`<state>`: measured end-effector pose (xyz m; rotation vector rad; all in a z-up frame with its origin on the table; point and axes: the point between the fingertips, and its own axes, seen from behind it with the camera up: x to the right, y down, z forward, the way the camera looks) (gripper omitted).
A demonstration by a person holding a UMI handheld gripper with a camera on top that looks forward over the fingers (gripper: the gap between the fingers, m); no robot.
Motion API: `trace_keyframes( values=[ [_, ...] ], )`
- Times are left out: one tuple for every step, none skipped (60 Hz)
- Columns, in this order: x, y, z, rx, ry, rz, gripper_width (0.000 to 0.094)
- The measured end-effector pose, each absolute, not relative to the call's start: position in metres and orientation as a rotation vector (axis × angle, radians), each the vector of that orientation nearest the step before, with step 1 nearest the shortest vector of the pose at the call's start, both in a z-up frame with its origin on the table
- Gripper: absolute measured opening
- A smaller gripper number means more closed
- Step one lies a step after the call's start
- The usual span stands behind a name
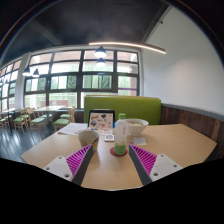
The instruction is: Pour water
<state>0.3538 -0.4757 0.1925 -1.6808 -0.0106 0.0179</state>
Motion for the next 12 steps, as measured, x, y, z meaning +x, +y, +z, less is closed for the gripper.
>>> trace_keyframes(
  values=[
    [0.355, -0.482, 0.193, -1.679, -0.009, 0.02, 0.0823],
    [0.356, -0.487, 0.194, -1.677, -0.006, 0.021, 0.0823],
    [0.357, -0.491, 0.194, -1.677, -0.002, 0.023, 0.0823],
    [0.358, -0.496, 0.195, -1.676, 0.0, 0.025, 0.0822],
    [0.359, -0.5, 0.196, -1.674, 0.002, 0.028, 0.0823],
    [0.361, -0.504, 0.196, -1.672, 0.002, 0.031, 0.0822],
    [0.361, -0.509, 0.197, -1.669, 0.003, 0.034, 0.0822],
    [0.363, -0.512, 0.197, -1.666, 0.004, 0.037, 0.0822],
    [0.364, -0.515, 0.197, -1.664, 0.005, 0.038, 0.0821],
    [0.369, -0.522, 0.2, -1.664, 0.008, 0.04, 0.0819],
    [0.37, -0.52, 0.2, -1.664, 0.012, 0.037, 0.0822],
    [0.372, -0.522, 0.2, -1.663, 0.016, 0.037, 0.0823]
  ],
)
